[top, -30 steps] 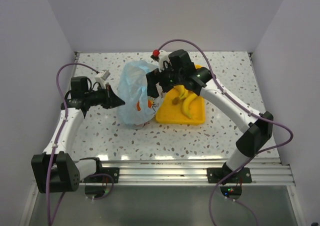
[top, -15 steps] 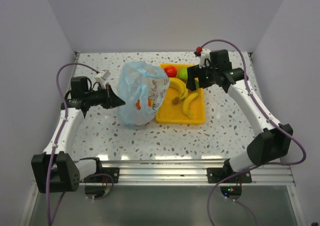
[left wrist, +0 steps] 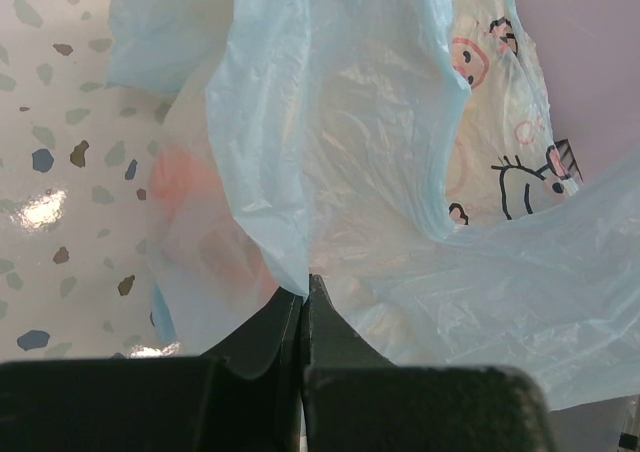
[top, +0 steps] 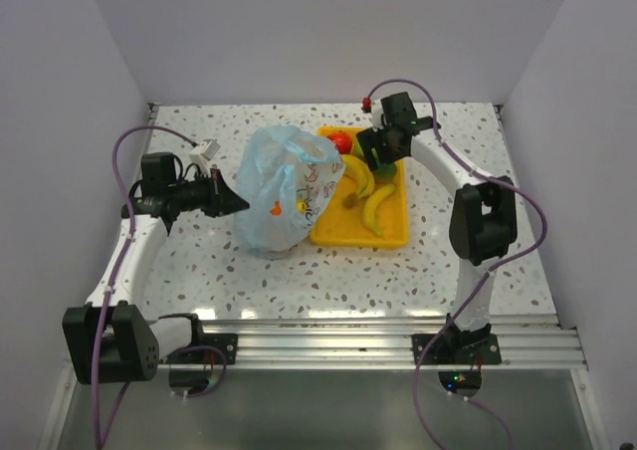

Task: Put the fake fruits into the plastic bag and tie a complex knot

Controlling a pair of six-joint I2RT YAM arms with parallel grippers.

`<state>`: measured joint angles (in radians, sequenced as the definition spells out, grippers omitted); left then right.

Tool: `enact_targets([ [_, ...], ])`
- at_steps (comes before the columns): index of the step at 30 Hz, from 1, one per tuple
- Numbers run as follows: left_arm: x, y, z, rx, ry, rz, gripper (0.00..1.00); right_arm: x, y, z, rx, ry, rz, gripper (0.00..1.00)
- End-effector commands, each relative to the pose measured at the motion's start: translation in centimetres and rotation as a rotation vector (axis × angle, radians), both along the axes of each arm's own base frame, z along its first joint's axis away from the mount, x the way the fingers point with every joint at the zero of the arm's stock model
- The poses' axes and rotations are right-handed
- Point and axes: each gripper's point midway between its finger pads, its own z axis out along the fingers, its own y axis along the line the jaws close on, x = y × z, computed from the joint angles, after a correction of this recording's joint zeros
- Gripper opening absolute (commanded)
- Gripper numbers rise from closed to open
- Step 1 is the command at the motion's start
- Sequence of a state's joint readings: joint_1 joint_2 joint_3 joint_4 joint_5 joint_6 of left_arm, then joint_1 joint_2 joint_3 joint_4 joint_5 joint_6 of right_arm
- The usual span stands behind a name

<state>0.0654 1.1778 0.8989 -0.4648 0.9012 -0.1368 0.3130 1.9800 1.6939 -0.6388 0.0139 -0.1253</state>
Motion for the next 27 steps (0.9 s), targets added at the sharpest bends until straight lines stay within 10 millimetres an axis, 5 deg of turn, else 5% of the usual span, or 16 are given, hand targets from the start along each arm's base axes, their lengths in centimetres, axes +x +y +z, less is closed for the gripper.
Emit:
enact_targets([
  [1,0.1,0.0,0.5,-0.003,-0.042,-0.012,0.00,3.8,0.0,3.1,-0.002,-0.144,0.014,0.78],
  [6,0.2,0.1,0.6,-0.001,-0.044,-0.011,0.00,4.8,0.2,0.0,-0.013,-0.082,0.019,0.77],
  [14,0.2,0.1,0.7,-0.002,-0.047,-0.015,0.00,3.5,-0.7,-4.3,-0.066,0.028,0.027,0.73],
  [27,0.3,0.1,0.7,-0.005,-0.042,-0.011,0.00,2.1,-0.9,-7.0,-0.097,0.143,0.066,0.84],
])
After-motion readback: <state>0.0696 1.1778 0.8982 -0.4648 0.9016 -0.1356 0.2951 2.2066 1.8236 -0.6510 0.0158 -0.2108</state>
